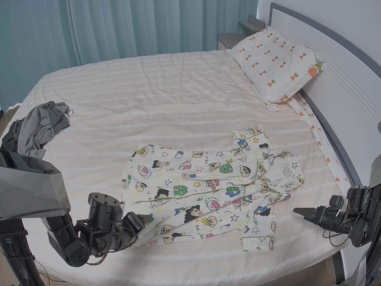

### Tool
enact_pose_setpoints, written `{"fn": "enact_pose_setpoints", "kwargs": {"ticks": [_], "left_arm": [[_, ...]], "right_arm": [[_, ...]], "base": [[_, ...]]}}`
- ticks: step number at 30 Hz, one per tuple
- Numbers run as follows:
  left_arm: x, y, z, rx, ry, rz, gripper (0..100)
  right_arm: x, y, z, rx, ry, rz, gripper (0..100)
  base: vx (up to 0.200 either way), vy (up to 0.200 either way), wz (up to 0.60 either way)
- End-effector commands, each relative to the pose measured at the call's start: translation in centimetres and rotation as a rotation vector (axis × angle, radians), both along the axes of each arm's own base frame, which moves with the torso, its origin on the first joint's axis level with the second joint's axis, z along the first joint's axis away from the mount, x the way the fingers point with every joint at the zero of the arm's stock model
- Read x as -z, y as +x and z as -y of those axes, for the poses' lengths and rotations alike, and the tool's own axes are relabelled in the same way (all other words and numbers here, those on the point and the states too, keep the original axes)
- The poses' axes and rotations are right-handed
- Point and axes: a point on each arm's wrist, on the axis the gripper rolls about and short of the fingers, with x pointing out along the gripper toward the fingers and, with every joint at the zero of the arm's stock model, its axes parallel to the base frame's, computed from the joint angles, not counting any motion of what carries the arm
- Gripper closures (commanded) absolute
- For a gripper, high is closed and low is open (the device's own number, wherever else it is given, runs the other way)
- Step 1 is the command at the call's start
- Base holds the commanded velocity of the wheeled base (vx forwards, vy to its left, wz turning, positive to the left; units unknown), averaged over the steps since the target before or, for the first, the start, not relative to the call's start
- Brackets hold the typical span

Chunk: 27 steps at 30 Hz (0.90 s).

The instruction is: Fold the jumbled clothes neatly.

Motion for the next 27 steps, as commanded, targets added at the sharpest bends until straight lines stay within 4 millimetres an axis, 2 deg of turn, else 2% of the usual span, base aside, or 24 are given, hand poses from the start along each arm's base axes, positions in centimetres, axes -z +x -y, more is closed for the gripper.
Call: {"fn": "enact_pose_setpoints", "kwargs": {"ticks": [1,3,9,14,18,23,27], "left_arm": [[0.8,-0.2,0.2,-0.003,0.028,-0.023,100],[2.3,0.0,0.7,-0.064,0.122,-0.022,100],[2.4,0.4,0.7,-0.077,0.125,-0.015,100],[0.1,1.1,0.3,-0.163,0.116,0.149,100],[-0.8,1.9,-0.4,-0.211,0.129,0.241,100],[-0.6,3.1,-1.9,-0.246,0.167,0.273,100],[0.0,3.7,-2.3,-0.244,0.188,0.305,100]], "right_arm": [[0.0,-0.2,0.0,0.0,0.001,-0.002,0],[0.0,-0.2,0.0,0.001,0.0,-0.001,0],[0.0,-0.2,0.0,0.002,0.001,-0.002,0],[0.1,-0.2,0.0,0.0,0.0,-0.006,0],[0.1,-0.2,0.0,0.0,0.001,-0.007,0],[0.1,-0.2,0.0,-0.001,0.0,-0.006,0],[0.1,-0.2,-0.1,-0.003,0.0,-0.006,0]], "base": [[0.0,0.0,0.0],[0.0,0.0,0.0],[0.0,0.0,0.0],[0.0,0.0,0.0],[0.0,0.0,0.0],[0.0,0.0,0.0],[0.0,0.0,0.0]]}}
